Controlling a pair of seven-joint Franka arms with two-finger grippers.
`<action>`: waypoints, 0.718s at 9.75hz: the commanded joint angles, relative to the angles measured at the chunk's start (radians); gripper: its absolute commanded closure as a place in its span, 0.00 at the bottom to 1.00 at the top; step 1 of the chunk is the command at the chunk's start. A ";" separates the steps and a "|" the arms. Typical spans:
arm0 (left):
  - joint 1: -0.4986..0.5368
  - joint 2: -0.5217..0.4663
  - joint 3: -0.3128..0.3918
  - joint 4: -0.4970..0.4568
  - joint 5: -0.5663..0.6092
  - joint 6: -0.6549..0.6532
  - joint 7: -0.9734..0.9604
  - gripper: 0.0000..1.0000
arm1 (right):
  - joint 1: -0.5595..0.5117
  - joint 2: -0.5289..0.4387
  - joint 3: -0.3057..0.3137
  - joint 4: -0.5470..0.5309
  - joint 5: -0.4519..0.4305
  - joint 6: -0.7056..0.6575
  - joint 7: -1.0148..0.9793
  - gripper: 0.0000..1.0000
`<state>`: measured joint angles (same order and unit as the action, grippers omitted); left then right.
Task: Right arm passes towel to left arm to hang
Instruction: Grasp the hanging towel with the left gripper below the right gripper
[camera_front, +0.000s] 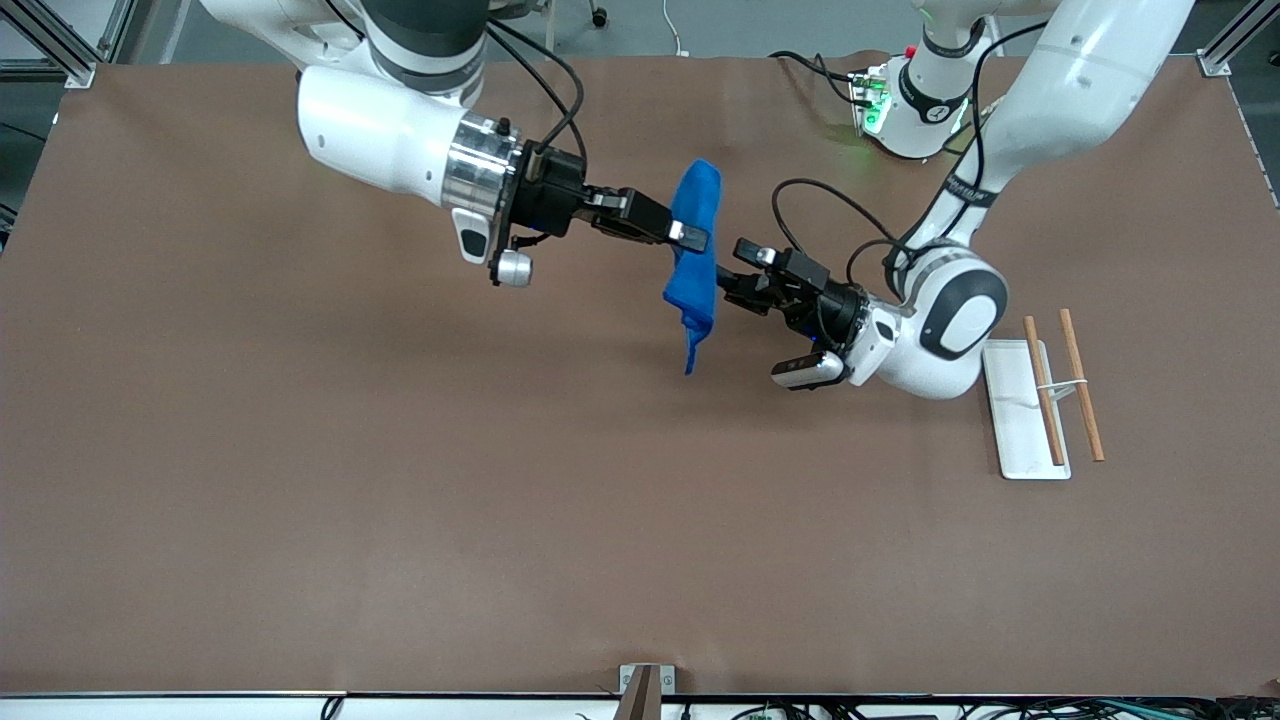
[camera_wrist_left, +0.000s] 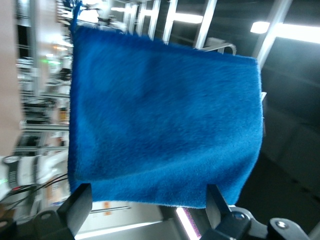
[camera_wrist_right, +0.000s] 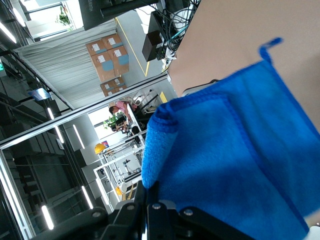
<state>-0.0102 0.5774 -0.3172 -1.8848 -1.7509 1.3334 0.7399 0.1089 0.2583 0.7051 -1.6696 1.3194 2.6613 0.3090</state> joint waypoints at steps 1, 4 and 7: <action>-0.005 0.054 -0.010 -0.013 -0.047 -0.014 0.064 0.00 | 0.011 0.016 0.007 0.027 0.018 0.029 0.002 1.00; 0.001 0.097 -0.011 0.030 -0.065 -0.039 0.078 0.00 | 0.008 0.016 0.007 0.016 0.017 0.028 -0.011 1.00; 0.001 0.195 -0.006 0.123 -0.076 -0.037 0.107 0.00 | 0.002 -0.008 0.011 0.018 0.021 0.029 0.146 1.00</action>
<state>-0.0073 0.6838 -0.3240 -1.8230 -1.8247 1.2968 0.8125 0.1164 0.2688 0.7057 -1.6580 1.3225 2.6797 0.3800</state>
